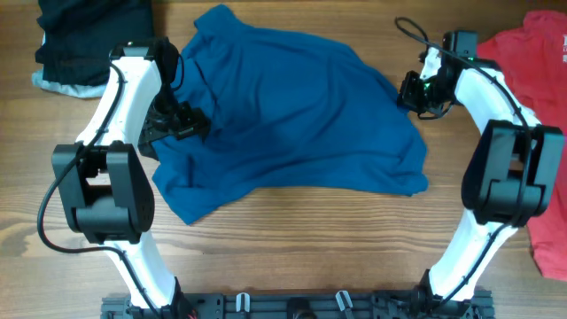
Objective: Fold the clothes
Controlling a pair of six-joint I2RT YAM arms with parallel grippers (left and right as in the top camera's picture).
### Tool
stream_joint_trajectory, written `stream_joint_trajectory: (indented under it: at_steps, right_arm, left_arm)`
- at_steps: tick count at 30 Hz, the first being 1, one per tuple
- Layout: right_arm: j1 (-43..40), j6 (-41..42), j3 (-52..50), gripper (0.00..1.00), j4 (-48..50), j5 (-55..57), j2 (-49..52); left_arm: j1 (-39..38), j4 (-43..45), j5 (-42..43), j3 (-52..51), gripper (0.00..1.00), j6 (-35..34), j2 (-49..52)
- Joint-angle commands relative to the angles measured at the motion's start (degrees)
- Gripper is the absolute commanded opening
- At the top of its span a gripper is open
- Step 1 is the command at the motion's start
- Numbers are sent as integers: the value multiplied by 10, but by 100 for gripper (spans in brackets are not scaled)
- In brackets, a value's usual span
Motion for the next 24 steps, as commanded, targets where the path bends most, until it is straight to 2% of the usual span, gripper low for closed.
stream_joint_trajectory:
  at_steps: [1, 11, 15, 20, 24]
  right_arm:
    - [4, -10, -5, 4, 9, 13, 33]
    - [-4, 10, -5, 4, 54, 171, 83]
    - [-19, 20, -5, 4, 86, 278, 101]
    - [-48, 19, 4, 4, 123, 348, 101]
    - [-93, -2, 69, 5, 78, 351, 101]
  left_arm:
    - [-2, -1, 5, -2, 100, -5, -18]
    - [-2, 1, 5, -2, 100, -5, -18]
    - [-2, 2, 5, -2, 100, -6, -18]
    - [-2, 0, 5, -2, 100, -6, -18]
    - [-3, -5, 5, -2, 100, -5, -18]
